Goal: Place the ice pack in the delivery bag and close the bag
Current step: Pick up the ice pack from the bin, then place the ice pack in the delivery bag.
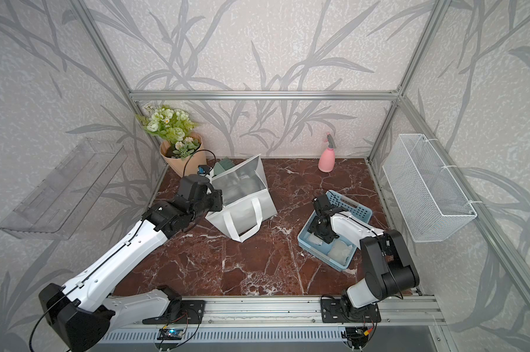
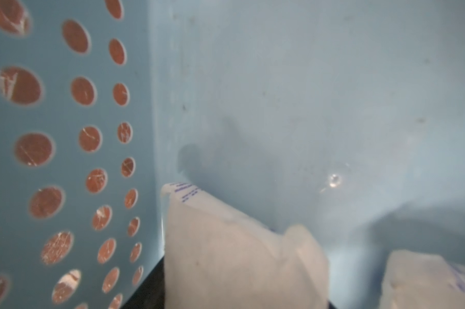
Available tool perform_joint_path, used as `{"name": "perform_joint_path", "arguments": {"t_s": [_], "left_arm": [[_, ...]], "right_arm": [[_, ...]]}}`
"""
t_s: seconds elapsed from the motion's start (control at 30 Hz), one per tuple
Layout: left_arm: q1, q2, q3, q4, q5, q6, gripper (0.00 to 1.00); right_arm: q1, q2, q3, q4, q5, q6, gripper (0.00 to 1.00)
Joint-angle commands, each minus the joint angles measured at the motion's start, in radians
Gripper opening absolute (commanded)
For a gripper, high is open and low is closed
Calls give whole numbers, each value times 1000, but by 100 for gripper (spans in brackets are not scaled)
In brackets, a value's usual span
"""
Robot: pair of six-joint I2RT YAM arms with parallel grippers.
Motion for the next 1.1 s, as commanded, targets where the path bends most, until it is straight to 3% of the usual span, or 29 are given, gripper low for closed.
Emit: {"name": "perform_joint_path", "arguments": {"t_s": [0.0, 0.27, 0.5, 0.63, 0.77, 1.07], "left_arm": [[2, 20, 23, -24, 21, 26, 1], [5, 47, 42, -28, 44, 97, 1], [15, 77, 67, -42, 136, 214, 0], [23, 93, 84, -53, 112, 220, 0], [31, 83, 91, -42, 108, 201, 0], [50, 48, 58, -15, 135, 170, 0]], "right_arm": [[-8, -126, 7, -77, 44, -37, 41], [-13, -398, 75, -179, 88, -179, 39], [-5, -494, 283, -116, -134, -364, 39], [99, -418, 447, -24, -195, -513, 39], [229, -252, 633, 46, -207, -678, 42], [356, 111, 932, 167, -348, -929, 40]]}}
